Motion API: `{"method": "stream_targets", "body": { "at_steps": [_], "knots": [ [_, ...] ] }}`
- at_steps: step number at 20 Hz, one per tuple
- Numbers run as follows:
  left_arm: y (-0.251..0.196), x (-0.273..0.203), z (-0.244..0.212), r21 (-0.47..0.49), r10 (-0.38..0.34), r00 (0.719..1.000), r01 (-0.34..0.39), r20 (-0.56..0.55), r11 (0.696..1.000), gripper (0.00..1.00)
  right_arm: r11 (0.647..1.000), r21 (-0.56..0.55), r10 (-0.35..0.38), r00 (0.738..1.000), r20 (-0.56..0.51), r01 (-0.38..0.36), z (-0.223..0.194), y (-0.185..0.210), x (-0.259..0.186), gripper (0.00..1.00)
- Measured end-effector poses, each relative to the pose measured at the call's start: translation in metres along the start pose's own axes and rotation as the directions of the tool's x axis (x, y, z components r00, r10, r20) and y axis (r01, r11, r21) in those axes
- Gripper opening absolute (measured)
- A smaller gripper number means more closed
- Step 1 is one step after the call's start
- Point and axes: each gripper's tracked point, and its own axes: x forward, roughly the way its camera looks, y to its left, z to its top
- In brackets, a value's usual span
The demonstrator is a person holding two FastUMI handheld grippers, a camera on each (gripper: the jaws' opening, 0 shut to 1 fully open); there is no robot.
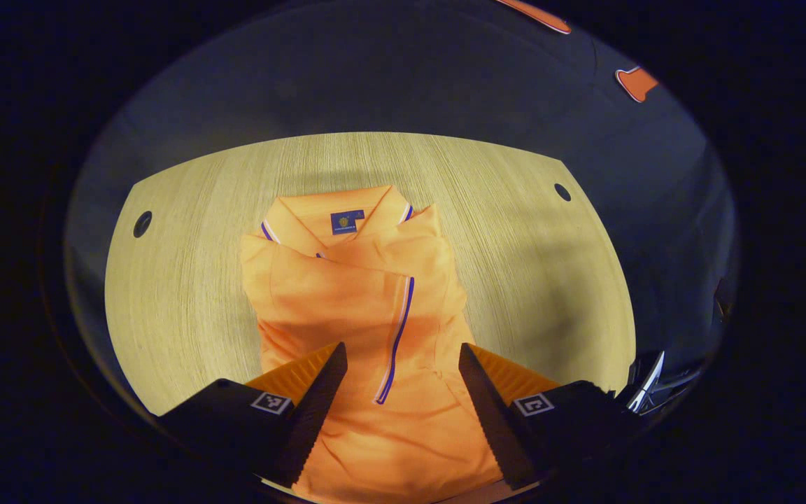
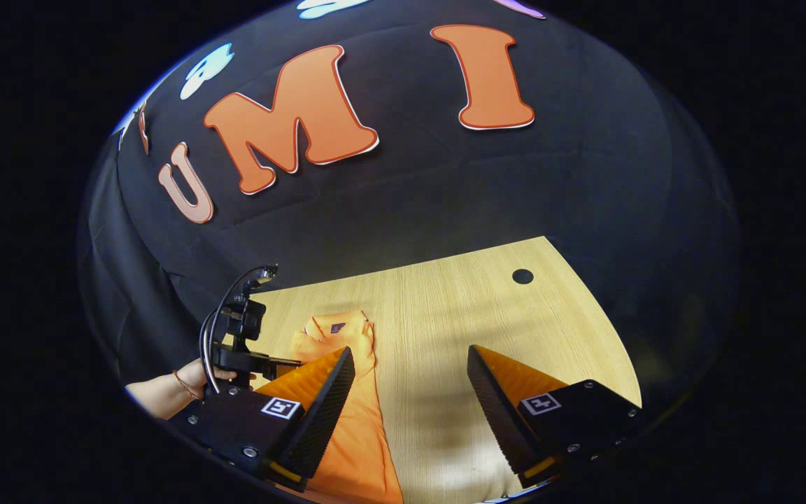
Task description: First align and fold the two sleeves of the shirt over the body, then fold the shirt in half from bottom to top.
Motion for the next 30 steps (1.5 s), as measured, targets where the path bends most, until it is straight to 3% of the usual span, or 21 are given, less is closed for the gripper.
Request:
{"method": "stream_targets", "body": {
  "at_steps": [7, 11, 19, 25, 30],
  "knots": [
    [0.026, -0.05, 0.007, 0.013, 0.051, 0.992, -0.053, 0.113, 0.999, 0.97, 0.999, -0.025, 0.035, 0.999, -0.024, -0.036, -0.005, 0.03, 0.013, 0.99],
    [0.052, -0.088, -0.001, -0.038, 0.074, 0.983, -0.069, 0.167, 0.997, 0.97, 0.996, -0.06, 0.056, 0.997, -0.05, -0.058, -0.013, 0.054, 0.02, 0.99],
    [0.105, -0.144, -0.063, -0.089, 0.108, 0.982, -0.095, 0.156, 0.991, 0.97, 0.979, -0.177, 0.071, 0.983, -0.168, -0.101, -0.059, 0.1, 0.033, 0.99],
    [0.11, -0.141, -0.136, -0.106, 0.08, 0.995, -0.073, 0.064, 0.992, 0.98, 0.972, -0.218, 0.035, 0.967, -0.251, -0.092, -0.111, 0.112, 0.027, 0.99],
    [0.106, -0.13, -0.195, -0.138, 0.069, 0.998, -0.069, -0.007, 0.988, 0.99, 0.97, -0.235, -0.021, 0.935, -0.354, -0.067, -0.177, 0.108, 0.016, 0.99]
  ]
}}
